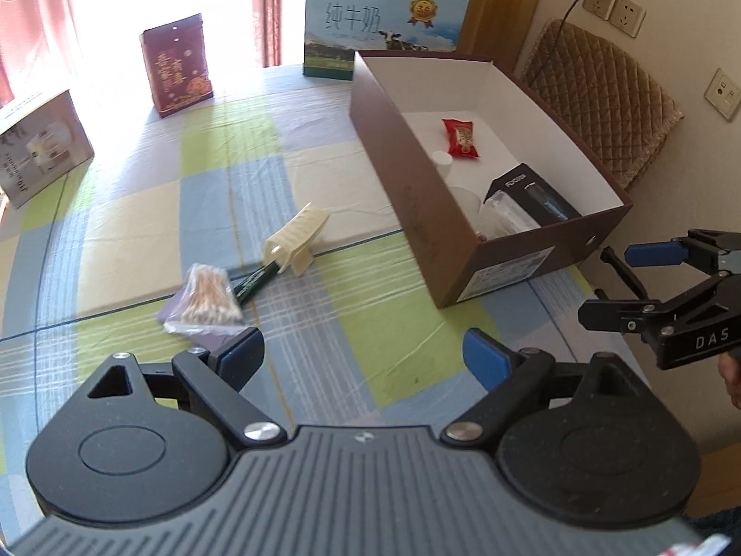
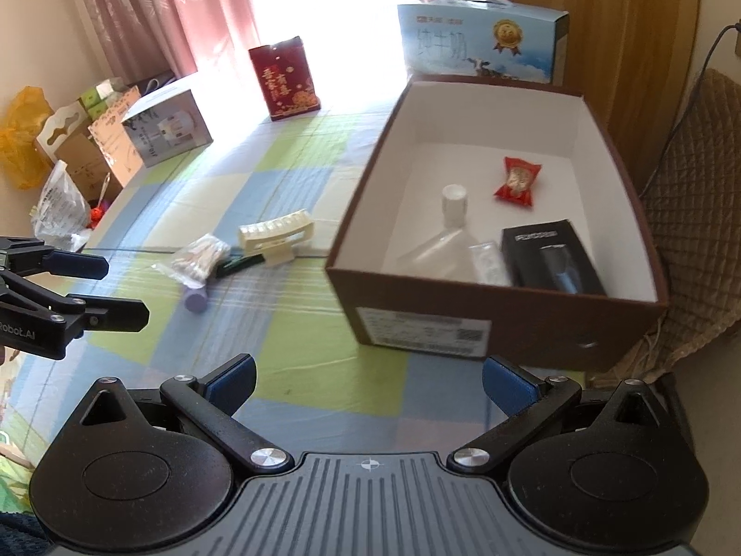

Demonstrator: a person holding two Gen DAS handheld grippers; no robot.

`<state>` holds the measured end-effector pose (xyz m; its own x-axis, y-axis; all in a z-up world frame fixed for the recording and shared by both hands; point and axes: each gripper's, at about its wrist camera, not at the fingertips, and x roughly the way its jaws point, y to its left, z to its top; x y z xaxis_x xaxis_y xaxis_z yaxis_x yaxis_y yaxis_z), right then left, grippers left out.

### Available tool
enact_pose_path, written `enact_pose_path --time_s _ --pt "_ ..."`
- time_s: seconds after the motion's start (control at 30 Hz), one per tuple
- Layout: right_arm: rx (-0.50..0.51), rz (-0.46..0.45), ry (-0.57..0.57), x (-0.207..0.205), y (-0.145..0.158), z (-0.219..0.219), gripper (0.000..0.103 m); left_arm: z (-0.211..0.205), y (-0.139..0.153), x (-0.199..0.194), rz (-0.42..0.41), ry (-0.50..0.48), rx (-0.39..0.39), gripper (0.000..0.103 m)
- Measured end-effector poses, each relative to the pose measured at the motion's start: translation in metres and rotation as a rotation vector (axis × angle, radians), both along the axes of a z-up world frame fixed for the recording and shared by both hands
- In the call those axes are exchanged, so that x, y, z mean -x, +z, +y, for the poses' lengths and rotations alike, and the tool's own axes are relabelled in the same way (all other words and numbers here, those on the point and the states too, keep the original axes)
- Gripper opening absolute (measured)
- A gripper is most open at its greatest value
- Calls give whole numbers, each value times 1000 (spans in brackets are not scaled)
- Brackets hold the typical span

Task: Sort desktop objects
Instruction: 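Withdraw both tools from the box toward the remaining table items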

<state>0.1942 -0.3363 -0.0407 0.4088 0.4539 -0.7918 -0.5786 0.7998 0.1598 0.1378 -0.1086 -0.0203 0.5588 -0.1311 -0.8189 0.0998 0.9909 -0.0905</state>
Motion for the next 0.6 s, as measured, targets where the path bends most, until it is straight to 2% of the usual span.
enact_pose_path --time_s 0.23,0.6 --pt "-13 31 25 17 -7 22 101 20 0 16 -13 43 -13 96" --pt "-24 72 46 34 -19 56 101 55 -1 38 -7 99 -24 97"
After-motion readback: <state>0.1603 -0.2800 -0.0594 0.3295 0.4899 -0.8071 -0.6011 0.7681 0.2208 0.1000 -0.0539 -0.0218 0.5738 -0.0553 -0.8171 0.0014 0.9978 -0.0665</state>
